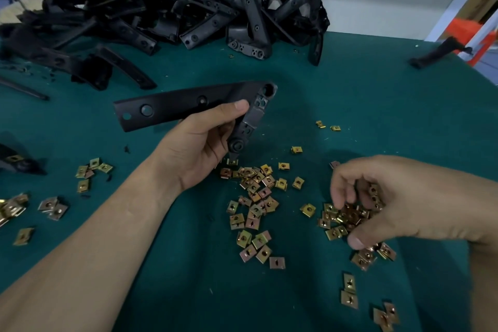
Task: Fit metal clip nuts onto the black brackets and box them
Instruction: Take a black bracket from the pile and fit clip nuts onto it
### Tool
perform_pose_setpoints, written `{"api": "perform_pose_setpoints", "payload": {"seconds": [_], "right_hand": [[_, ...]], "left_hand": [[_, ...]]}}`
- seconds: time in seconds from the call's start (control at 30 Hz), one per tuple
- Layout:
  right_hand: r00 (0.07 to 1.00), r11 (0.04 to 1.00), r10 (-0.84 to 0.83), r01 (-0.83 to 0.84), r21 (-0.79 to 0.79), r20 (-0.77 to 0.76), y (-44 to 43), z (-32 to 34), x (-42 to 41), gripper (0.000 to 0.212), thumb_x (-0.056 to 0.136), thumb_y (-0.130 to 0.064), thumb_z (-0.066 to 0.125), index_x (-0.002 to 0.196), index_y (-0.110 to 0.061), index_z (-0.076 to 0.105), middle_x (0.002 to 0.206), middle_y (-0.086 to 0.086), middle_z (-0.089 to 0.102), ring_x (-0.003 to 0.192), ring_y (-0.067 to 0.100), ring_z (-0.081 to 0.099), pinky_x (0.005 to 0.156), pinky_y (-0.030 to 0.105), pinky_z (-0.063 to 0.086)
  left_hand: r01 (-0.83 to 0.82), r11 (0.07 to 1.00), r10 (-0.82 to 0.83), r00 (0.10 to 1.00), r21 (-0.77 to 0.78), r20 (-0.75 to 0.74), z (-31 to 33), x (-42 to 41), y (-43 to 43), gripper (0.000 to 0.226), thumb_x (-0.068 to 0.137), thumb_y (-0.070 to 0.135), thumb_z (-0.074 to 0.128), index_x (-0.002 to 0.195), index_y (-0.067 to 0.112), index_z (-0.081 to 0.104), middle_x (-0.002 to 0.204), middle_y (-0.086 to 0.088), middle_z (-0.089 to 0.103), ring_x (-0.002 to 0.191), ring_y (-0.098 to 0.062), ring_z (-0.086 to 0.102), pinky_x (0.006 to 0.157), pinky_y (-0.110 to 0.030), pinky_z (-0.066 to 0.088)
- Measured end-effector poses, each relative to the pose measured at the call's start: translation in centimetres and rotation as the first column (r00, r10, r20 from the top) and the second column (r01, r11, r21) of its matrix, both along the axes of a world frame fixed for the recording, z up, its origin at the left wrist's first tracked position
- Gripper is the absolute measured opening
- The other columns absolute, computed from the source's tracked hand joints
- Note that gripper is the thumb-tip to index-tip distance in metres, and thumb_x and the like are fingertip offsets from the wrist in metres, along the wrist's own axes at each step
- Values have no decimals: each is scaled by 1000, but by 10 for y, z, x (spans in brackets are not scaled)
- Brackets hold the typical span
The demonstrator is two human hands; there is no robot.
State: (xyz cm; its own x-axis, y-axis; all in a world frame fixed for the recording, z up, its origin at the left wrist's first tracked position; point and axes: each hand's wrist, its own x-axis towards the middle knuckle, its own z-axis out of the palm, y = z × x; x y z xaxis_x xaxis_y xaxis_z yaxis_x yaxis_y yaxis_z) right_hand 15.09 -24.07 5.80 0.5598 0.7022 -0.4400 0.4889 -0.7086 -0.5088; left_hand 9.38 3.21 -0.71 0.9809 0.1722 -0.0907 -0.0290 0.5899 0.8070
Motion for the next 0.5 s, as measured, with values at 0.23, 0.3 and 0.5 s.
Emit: {"api": "perform_pose_setpoints", "payload": {"seconds": [0.23,0.3,0.5], "right_hand": [[997,994,-14,23,-108,79,20,0,-15,31,62,-35,95,79,-47,71,78,-27,67,65,0,63,56,22,51],[995,991,-48,59,-122,93,24,0,-17,30,63,-34,94,76,-48,71,69,-26,66,60,1,63,55,25,53],[990,990,-82,94,-103,111,20,1,-22,21,76,-40,85,78,-55,70,69,-24,67,59,5,66,60,29,58]], "left_hand": [[8,1000,-8,1000,14,-5,2,0,0,33,68,20,81,100,10,81,107,-9,77,96,-15,74,83,-25,60],[9,1000,-9,1000,23,-5,2,0,-1,27,73,18,78,98,11,82,105,-8,78,93,-14,75,79,-25,60],[16,999,-16,1000,31,1,1,0,0,29,72,19,79,100,11,82,106,-8,78,93,-14,75,82,-26,61]]}}
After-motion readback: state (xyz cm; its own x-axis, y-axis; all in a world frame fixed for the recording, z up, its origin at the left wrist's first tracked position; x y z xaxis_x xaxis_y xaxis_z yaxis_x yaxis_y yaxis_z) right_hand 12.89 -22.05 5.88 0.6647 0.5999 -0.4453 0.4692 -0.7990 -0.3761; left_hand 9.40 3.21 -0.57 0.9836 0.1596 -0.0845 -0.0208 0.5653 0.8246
